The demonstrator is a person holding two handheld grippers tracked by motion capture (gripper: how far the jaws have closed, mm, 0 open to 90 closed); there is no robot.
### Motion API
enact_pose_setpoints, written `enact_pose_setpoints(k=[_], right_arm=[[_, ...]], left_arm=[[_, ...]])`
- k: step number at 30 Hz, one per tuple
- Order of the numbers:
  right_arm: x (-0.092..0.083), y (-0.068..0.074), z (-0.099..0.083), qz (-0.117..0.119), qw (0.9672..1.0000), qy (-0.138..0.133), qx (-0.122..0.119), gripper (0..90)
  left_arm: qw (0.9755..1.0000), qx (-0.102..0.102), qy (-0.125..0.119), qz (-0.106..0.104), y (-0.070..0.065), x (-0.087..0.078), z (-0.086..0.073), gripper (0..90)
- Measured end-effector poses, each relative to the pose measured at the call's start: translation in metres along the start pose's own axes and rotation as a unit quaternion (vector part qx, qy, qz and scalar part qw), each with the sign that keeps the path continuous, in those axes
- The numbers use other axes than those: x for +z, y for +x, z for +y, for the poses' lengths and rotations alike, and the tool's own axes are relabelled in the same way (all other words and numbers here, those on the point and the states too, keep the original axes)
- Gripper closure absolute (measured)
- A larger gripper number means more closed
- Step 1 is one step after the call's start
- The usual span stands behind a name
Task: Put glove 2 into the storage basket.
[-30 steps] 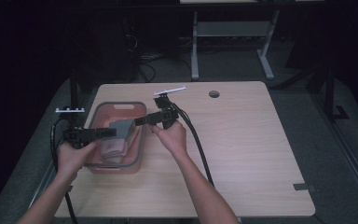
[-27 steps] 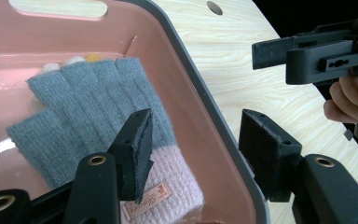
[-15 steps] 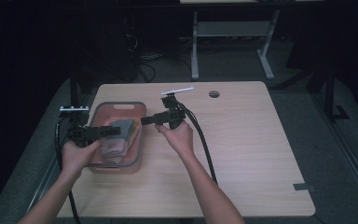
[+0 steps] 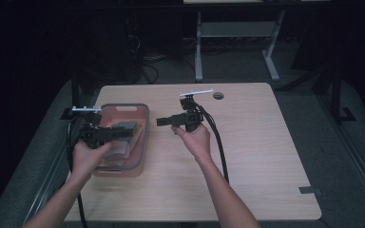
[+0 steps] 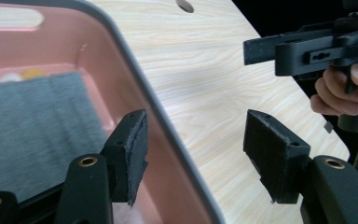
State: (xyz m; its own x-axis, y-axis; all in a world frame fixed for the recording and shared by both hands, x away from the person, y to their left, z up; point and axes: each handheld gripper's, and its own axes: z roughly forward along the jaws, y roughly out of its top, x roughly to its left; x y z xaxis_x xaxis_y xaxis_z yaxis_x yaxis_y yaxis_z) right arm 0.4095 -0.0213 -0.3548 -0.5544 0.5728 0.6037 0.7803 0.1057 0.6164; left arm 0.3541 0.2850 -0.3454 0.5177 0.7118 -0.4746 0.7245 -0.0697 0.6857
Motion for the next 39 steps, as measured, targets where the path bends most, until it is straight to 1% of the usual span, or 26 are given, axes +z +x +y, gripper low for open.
enact_pose_setpoints(k=[1,3,8,15,19,21,29,30,35,39], right_arm=[[-0.002,-0.001,-0.001,-0.001,1.0,-0.001,0.0,38.3],[-0.006,-0.004,-0.002,0.005,1.0,-0.003,0.006,37.5],[-0.014,-0.007,-0.005,0.007,1.0,-0.003,0.003,36.7],[-0.025,-0.014,-0.008,0.003,0.9999,-0.01,0.005,36.0],[-0.032,-0.019,-0.01,0.003,0.9998,-0.016,0.008,35.2],[-0.036,-0.022,-0.012,0.002,0.9998,-0.017,0.011,35.2],[-0.05,-0.03,-0.013,-0.012,0.9995,-0.024,0.016,35.2],[-0.052,-0.03,-0.013,-0.012,0.9995,-0.023,0.019,35.2],[-0.057,-0.035,-0.014,-0.005,0.9993,-0.029,0.021,35.1],[-0.061,-0.038,-0.014,-0.003,0.9994,-0.026,0.022,35.1]], left_arm=[[1.0,0.004,0.002,0.0,-0.002,0.001,0.001,39.7],[1.0,0.007,0.001,-0.003,-0.006,0.004,0.002,39.4],[0.9998,0.016,0.005,-0.011,-0.014,0.013,0.005,38.5],[0.9995,0.025,0.008,-0.016,-0.023,0.021,0.008,37.4],[0.9994,0.025,0.012,-0.02,-0.027,0.026,0.008,37.4],[0.9993,0.028,0.012,-0.021,-0.029,0.028,0.008,37.3],[0.999,0.031,0.018,-0.028,-0.035,0.034,0.009,37.0],[0.999,0.029,0.016,-0.029,-0.035,0.035,0.009,36.9],[0.9989,0.032,0.012,-0.031,-0.039,0.039,0.011,36.8],[0.9986,0.036,0.017,-0.034,-0.042,0.044,0.012,36.8]])
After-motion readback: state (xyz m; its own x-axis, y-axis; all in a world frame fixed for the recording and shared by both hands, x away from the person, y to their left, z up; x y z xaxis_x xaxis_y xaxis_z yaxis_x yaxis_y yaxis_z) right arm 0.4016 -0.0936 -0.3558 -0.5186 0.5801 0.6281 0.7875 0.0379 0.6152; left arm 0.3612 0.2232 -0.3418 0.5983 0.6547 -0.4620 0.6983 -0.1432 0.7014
